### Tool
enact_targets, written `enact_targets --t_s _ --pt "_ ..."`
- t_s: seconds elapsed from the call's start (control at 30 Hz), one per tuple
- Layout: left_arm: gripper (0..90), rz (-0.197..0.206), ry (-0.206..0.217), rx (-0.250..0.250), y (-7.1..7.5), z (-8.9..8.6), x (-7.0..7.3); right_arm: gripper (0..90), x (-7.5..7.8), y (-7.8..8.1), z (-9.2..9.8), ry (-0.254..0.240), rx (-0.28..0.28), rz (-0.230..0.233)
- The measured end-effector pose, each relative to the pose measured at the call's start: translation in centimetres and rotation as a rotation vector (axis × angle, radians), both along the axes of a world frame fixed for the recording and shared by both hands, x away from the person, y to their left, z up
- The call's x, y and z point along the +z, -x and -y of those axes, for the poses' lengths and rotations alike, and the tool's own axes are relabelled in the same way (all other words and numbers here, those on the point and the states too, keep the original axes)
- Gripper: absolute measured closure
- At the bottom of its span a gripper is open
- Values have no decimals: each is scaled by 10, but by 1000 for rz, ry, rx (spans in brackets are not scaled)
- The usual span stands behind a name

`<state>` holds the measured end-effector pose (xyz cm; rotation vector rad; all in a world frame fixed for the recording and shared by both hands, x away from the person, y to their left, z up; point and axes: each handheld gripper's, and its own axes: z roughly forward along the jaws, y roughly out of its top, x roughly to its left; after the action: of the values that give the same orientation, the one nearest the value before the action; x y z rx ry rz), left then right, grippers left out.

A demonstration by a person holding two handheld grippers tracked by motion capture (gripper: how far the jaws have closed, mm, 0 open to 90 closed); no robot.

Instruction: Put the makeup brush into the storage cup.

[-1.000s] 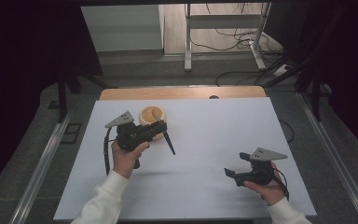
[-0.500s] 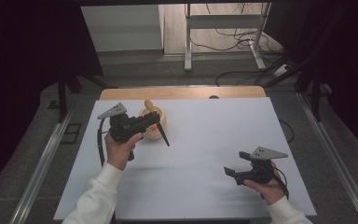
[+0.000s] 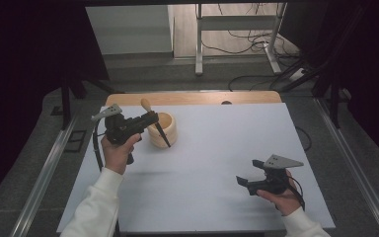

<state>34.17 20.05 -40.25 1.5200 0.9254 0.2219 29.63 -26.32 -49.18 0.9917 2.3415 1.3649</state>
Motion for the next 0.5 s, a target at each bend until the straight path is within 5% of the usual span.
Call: enact_targets --t_s 0.5 --pt "769 -1 -30 52 -24 -5 8 89 -1 0 -1 2 7 0"
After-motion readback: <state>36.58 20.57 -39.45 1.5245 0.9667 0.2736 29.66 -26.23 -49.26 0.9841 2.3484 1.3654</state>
